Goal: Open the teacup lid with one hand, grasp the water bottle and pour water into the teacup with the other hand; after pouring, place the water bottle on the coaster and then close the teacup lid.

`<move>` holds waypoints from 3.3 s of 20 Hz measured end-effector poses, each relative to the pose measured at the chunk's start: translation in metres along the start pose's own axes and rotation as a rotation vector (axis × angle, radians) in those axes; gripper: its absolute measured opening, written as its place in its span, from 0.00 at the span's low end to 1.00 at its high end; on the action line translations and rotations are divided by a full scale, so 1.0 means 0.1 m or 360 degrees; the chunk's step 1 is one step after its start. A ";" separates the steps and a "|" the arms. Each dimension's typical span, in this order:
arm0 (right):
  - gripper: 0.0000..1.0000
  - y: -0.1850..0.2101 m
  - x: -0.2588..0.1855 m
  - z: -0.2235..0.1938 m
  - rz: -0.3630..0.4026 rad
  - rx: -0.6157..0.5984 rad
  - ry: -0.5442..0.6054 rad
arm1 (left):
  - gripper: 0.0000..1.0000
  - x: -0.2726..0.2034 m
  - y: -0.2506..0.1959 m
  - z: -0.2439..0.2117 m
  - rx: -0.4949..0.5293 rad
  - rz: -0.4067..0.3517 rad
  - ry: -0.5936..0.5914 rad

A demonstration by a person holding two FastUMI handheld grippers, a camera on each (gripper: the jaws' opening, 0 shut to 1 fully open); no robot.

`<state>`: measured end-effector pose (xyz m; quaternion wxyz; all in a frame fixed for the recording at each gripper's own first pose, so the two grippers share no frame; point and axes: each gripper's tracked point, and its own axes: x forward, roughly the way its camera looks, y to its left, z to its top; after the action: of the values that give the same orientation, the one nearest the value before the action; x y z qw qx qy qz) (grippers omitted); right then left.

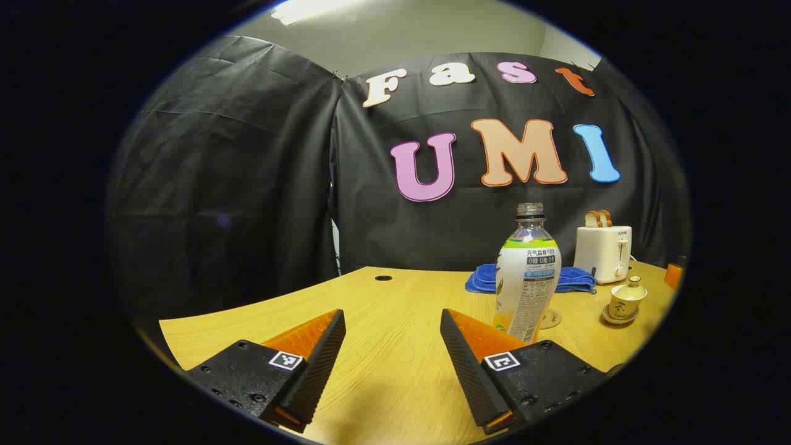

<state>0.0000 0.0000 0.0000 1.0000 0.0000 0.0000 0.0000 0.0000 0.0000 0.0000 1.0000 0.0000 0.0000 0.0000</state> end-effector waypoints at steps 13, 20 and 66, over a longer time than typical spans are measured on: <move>0.96 0.00 0.00 0.00 -0.0001 -0.0001 0.0000 | 0.90 -0.01 -0.02 -0.01 -0.0002 0.0002 -0.0001; 0.96 0.01 0.00 0.00 -0.0001 -0.0002 0.0000 | 0.90 -0.02 -0.02 -0.01 -0.0003 0.0002 0.0000; 0.32 0.70 1.02 -0.30 0.0263 -0.0027 0.0277 | 0.90 -0.03 -0.06 0.00 -0.0004 -0.0030 0.0002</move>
<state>0.1021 0.0695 -0.0296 0.9928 -0.0084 0.0868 0.0825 -0.0033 -0.0065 0.0001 1.0000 -0.0014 0.0007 -0.0094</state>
